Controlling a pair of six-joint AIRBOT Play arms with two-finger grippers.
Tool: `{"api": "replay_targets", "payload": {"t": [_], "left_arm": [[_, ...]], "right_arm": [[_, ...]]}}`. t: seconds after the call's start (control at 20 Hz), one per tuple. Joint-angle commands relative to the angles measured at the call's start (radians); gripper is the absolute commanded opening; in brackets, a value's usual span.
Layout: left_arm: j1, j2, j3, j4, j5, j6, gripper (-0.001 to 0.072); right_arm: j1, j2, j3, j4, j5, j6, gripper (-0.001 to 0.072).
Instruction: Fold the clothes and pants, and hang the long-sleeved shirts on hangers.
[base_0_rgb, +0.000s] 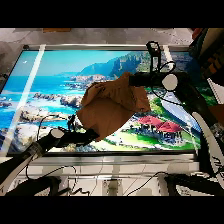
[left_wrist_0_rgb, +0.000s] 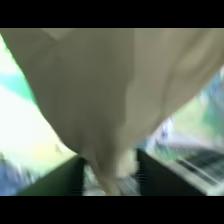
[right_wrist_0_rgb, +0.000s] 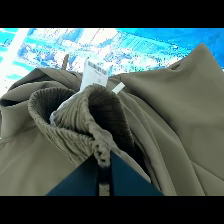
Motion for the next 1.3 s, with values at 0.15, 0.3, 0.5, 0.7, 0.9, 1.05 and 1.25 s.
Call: {"api": "replay_targets", "payload": {"t": [0.15,0.3,0.5,0.7,0.9,1.05,1.25], "left_arm": [[0.0,-0.013,0.043,-0.03,0.102,0.002,0.0013],[0.036,-0.012,0.141,-0.029,0.117,0.068,0.0012],[0.199,0.012,0.352,0.021,0.108,0.133,0.001],[0.431,0.034,0.57,0.175,0.031,0.132,0.0009],[0.64,0.049,0.683,0.196,0.023,0.133,0.0009],[0.757,0.061,0.722,0.196,0.013,0.134,0.0009],[0.848,0.072,0.731,0.206,-0.011,0.167,0.0009]], "right_arm": [[0.0,0.001,0.001,-0.005,-0.003,0.0,0.0032],[-0.01,0.003,0.005,-0.046,-0.04,0.0,0.0032],[-0.12,0.003,0.094,-0.05,-0.05,0.01,0.0031],[-0.304,0.003,0.186,-0.049,-0.01,0.071,0.0032],[-0.5,0.004,0.238,-0.032,0.071,0.192,0.0031],[-0.612,0.013,0.265,0.039,0.106,0.21,0.0032],[-0.671,0.051,0.284,0.06,0.14,0.209,0.0031]]}}
